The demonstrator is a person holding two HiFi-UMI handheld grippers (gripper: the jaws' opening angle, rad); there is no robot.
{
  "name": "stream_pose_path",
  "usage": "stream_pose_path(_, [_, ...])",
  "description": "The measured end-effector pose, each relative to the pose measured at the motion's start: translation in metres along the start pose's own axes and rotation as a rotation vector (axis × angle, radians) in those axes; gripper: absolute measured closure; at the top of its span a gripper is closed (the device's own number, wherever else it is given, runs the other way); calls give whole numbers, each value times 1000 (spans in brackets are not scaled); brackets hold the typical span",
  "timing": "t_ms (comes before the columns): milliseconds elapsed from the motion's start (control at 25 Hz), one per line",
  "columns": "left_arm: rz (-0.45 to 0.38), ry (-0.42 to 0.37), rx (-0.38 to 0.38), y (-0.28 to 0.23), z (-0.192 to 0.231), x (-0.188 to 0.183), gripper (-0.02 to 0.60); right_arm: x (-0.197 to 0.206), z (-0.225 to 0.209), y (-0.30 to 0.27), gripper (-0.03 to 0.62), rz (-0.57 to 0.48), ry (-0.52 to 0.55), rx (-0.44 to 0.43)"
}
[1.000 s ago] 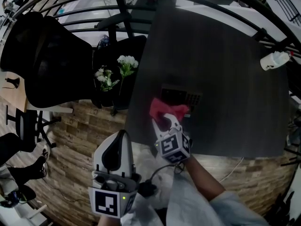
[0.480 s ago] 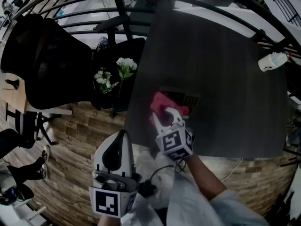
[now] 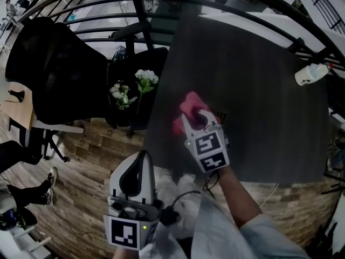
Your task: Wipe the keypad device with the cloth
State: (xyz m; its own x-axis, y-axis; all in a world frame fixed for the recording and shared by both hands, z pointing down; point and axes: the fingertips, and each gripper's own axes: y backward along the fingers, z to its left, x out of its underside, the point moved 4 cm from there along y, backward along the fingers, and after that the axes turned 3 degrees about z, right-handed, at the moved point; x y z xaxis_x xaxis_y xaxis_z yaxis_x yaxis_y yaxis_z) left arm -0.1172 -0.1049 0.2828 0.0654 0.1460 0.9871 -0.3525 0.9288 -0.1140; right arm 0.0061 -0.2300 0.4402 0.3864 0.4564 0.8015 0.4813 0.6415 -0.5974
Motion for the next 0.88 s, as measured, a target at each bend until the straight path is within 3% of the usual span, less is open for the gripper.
stream_pose_path(880, [29, -9, 73, -13, -22, 6, 569, 23, -65, 27, 539, -36, -106, 144])
